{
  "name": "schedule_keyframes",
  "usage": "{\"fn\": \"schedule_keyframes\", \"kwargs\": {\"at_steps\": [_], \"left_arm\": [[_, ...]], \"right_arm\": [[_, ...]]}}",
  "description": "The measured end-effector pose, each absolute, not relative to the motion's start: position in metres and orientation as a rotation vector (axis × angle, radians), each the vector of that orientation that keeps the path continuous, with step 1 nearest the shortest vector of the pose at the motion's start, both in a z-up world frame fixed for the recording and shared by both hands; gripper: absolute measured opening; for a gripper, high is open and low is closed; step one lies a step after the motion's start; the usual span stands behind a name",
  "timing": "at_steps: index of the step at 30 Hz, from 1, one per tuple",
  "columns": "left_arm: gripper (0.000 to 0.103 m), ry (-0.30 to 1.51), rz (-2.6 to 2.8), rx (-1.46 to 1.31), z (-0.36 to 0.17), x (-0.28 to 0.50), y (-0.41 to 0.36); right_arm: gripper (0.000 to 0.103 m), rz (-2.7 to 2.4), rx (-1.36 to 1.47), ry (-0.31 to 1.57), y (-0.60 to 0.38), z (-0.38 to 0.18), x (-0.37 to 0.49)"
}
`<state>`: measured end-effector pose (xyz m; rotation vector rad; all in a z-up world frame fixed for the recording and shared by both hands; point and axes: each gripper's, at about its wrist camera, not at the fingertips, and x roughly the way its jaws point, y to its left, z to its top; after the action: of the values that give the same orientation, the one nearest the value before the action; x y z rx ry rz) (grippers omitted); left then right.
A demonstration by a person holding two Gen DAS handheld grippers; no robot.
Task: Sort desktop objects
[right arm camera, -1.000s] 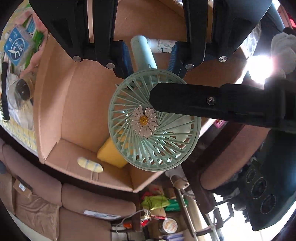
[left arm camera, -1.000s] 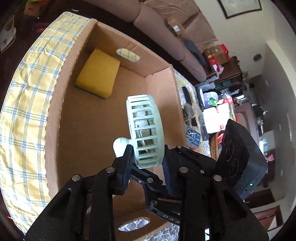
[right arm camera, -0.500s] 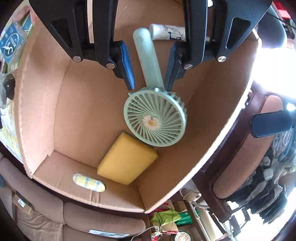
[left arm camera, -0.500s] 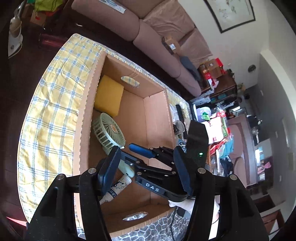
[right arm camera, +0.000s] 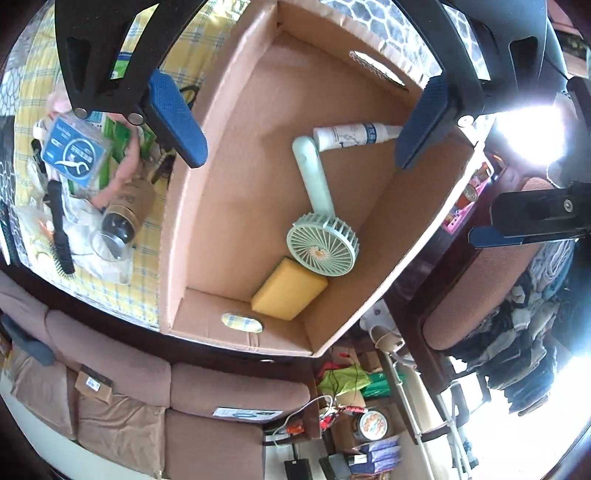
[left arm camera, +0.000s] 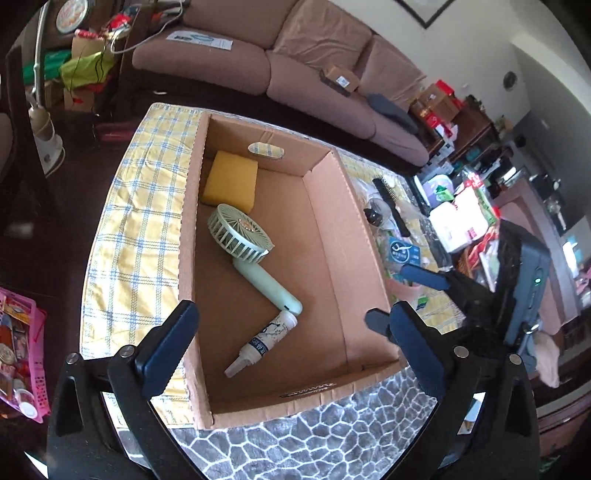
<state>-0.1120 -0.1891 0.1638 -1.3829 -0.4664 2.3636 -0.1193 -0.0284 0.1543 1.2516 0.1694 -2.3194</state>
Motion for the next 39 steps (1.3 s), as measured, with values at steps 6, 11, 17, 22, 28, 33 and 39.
{"fn": "schedule_keyframes", "kwargs": {"at_steps": [6,11,17,22,28,33,39], "left_arm": [[0.103,-0.331,2.402,-1.399,0.163,-0.079,-0.169],[0.103,-0.240,2.380,-1.383,0.167,-0.060,-0.140],[0.103,-0.113,2.317,-1.306,0.178,-0.051,-0.071],[0.103,-0.036,2.232,-1.278,0.171,-0.047,0.002],[0.103,0.063,2.166,-1.294,0.153,-0.061,0.076],[0.103,0.063,2.206,-1.343,0.146,-0.107,0.107],[0.103,-0.069,2.224,-1.470,0.115,-0.179,0.131]], "right_arm": [[0.103,-2.404,1.225,0.153,0.008,0.165,-0.086],[0.103,-2.462,1.185,0.097,0.050,0.171,-0.058],[0.103,-2.549,1.192,-0.068,0.137,0.173,-0.033],[0.103,-2.627,1.215,-0.254,0.217,0.162,-0.020],[0.103,-2.655,1.221,-0.401,0.271,0.139,-0.014],[0.103,-2.651,1.204,-0.461,0.285,0.122,-0.025],[0.103,-2.654,1.188,-0.415,0.291,0.111,-0.046]]}}
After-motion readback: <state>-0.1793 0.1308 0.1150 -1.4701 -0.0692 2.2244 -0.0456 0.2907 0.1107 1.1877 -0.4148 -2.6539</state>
